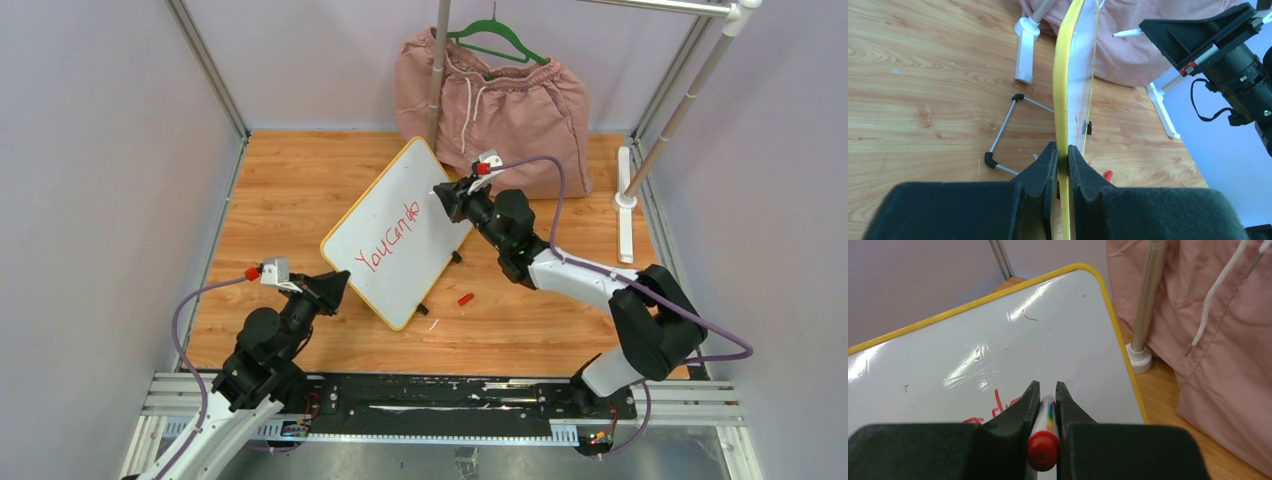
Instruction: Write a sentence on the whiteboard
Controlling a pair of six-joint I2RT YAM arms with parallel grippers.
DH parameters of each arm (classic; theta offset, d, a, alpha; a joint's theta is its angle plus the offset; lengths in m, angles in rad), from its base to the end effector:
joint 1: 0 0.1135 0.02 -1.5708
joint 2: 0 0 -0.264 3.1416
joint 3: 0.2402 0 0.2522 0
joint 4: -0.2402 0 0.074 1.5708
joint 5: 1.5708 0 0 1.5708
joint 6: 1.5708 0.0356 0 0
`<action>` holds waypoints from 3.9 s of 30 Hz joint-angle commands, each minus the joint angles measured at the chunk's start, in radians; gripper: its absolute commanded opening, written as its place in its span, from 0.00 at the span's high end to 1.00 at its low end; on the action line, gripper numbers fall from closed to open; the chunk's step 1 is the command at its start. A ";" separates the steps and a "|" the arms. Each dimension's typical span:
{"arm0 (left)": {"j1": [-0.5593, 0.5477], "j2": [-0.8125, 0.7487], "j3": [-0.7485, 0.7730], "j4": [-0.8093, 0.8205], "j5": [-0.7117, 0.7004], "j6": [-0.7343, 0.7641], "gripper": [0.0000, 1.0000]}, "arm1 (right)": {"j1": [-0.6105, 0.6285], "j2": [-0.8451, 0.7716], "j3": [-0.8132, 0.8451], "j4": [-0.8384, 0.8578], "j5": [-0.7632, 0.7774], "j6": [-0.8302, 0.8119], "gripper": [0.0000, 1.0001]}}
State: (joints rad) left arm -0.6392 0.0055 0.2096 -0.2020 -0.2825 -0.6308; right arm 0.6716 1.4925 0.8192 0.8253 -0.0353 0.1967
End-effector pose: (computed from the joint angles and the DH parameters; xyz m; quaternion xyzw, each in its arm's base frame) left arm 0.0797 -0.0469 0.2236 -0.0967 0.6997 -0.3356 0.6232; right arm 0.2627 0.2104 0.2874 -0.1662 0.6299 0.3295 0.6834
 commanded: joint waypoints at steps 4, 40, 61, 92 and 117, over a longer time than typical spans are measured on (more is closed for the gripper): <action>-0.002 -0.034 0.008 -0.054 -0.014 0.048 1.00 | -0.027 0.057 0.089 0.031 -0.056 0.016 1.00; -0.002 -0.039 0.012 -0.059 -0.018 0.049 1.00 | -0.026 0.103 0.000 0.028 -0.030 0.033 1.00; -0.002 -0.040 0.016 -0.062 -0.018 0.049 1.00 | -0.007 0.052 0.029 0.036 -0.117 0.034 1.00; -0.002 -0.043 0.013 -0.062 -0.017 0.049 1.00 | -0.044 0.123 0.115 -0.033 -0.064 -0.003 1.00; -0.002 -0.044 0.016 -0.065 -0.017 0.048 1.00 | -0.055 0.115 0.200 -0.034 -0.077 -0.008 1.00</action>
State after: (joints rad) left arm -0.6392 0.0051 0.2127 -0.2104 -0.2806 -0.6304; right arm 0.6292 1.5982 0.9688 0.7849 -0.1104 0.2096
